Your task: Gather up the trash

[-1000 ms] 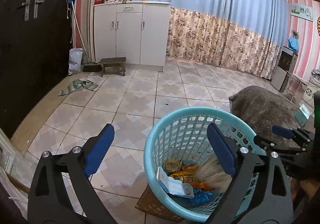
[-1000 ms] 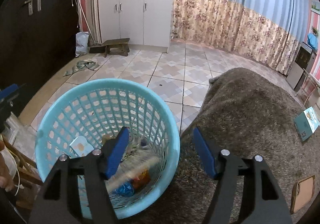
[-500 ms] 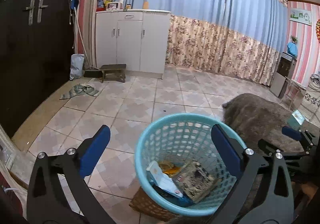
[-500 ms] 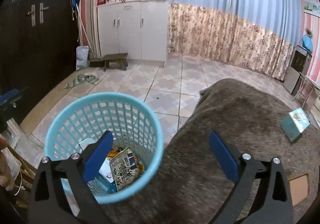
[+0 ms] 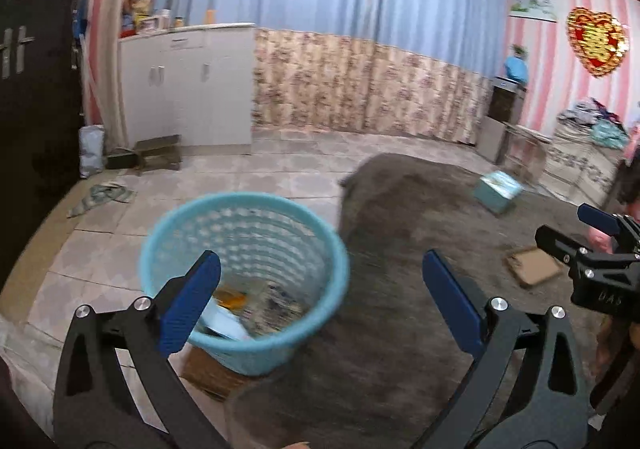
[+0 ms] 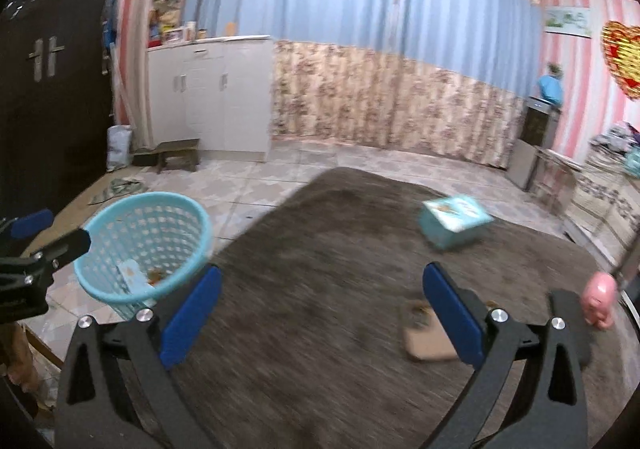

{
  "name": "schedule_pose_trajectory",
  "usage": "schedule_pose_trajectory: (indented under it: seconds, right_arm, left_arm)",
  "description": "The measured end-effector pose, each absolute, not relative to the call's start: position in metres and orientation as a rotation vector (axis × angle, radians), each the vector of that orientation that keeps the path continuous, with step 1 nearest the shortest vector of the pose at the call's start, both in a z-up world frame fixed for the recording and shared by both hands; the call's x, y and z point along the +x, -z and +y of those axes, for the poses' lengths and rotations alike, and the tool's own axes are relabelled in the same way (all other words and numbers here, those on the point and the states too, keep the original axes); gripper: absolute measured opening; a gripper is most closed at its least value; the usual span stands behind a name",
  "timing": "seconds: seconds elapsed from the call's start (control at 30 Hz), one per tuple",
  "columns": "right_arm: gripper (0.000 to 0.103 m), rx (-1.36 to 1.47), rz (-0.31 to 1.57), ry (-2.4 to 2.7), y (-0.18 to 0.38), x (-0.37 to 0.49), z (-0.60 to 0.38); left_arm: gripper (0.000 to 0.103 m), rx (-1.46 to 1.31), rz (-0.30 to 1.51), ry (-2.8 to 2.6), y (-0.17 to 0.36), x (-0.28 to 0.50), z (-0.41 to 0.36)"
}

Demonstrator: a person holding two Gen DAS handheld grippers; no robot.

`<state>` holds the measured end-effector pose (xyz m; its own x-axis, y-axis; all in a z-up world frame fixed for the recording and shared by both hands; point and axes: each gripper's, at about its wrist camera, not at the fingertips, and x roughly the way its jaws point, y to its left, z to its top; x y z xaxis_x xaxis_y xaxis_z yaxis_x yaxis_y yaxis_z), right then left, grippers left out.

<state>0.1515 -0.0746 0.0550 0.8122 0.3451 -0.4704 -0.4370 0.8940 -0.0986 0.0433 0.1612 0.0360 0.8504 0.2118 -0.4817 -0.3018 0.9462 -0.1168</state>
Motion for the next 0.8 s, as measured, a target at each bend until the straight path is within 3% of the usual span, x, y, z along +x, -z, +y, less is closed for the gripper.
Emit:
schedule_pose_trajectory:
  seconds: [0.27,0.8]
  right_arm:
    - [0.098,-0.148,0.475,-0.261,-0.047,0.107,-0.17]
    - [0.098,-0.087,0.466,-0.083,-0.03,0.019,-0.238]
  left_arm:
    - [0.098,-0.177,0.506,-0.15,-0.026,0.029,0.09]
    - [0.098,-0.124,0.483,0.033,-0.022,-0.011,0.017]
